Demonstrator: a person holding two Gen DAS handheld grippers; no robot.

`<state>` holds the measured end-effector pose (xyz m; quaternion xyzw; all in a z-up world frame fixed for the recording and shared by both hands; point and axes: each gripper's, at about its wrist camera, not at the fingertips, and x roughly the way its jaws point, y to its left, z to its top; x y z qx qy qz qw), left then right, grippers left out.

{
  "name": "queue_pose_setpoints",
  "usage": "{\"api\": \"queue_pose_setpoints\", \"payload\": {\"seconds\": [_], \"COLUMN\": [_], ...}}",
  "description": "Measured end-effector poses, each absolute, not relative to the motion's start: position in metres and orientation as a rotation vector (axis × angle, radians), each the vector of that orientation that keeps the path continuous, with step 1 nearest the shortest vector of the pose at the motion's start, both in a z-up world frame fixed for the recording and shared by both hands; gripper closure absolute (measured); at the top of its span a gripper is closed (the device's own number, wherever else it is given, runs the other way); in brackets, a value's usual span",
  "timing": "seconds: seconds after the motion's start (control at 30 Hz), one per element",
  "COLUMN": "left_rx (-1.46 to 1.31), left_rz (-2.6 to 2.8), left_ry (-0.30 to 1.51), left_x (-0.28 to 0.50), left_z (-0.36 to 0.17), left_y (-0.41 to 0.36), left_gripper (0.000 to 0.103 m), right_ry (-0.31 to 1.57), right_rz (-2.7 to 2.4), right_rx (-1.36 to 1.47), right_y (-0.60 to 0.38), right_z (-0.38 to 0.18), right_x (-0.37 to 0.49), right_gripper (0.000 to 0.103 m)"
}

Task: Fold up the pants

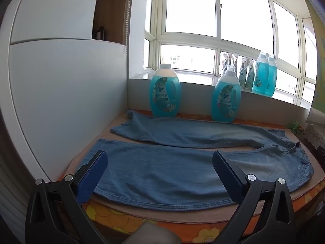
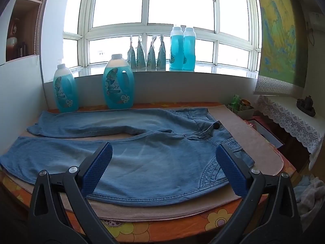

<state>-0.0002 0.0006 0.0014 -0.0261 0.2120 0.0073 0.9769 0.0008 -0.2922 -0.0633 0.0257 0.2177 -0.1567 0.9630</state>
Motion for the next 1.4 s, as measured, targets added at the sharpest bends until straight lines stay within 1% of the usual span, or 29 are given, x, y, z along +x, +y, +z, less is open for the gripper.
{"api": "queue_pose_setpoints", "payload": {"seconds": [1.4], "left_rx": [-0.044], "left_rz": [0.004], "left_ry": [0.432], "left_x": [0.0], "left_z": [0.001], "left_y": [-0.004], "left_gripper": [0.001], "right_ry": [0.428], "right_rz": [-0.314], "right_rx": [0.047], "right_y": [-0.283], "right_z": [-0.059], "right_x": [0.0], "right_gripper": [0.0]}}
